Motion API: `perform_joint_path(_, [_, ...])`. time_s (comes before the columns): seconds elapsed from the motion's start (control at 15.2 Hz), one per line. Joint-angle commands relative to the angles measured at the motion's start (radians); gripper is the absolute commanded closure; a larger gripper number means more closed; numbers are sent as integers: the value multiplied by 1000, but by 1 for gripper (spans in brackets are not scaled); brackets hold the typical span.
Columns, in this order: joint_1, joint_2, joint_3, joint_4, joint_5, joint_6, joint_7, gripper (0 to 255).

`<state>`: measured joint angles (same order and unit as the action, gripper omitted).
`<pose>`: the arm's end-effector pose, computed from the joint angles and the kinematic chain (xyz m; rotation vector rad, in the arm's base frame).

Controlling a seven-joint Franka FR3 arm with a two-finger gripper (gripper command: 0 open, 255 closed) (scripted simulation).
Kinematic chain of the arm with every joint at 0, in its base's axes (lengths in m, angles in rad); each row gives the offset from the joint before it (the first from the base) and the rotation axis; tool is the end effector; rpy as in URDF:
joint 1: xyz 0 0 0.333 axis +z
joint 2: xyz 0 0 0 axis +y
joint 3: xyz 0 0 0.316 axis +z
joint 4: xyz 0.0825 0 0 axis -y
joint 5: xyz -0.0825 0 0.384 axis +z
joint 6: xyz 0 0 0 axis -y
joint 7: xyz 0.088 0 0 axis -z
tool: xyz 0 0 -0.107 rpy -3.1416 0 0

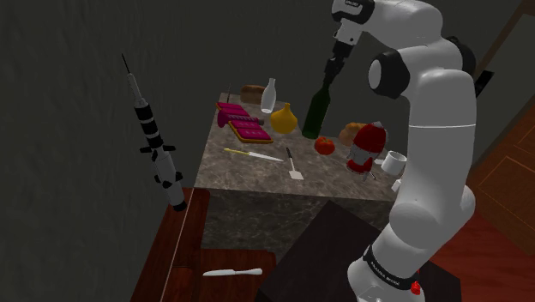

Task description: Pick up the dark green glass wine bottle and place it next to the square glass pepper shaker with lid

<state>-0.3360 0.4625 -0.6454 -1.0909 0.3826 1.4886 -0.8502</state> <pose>0.4874 -0.4553 0.5977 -3.0792 0.0643 -0.1440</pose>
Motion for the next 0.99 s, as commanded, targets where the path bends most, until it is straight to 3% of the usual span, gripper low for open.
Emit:
perform_joint_path(0.0, [-17, 15, 2, 52, 9, -36, 4, 255])
perform_joint_path(0.2, [-39, 35, 6, 113, 21, -76, 9, 255])
perform_joint_path(0.53, [35, -167, -45, -178, -85, 21, -58, 255])
perform_joint_path(0.92, [59, -359, -86, -398, -204, 80, -113, 255])
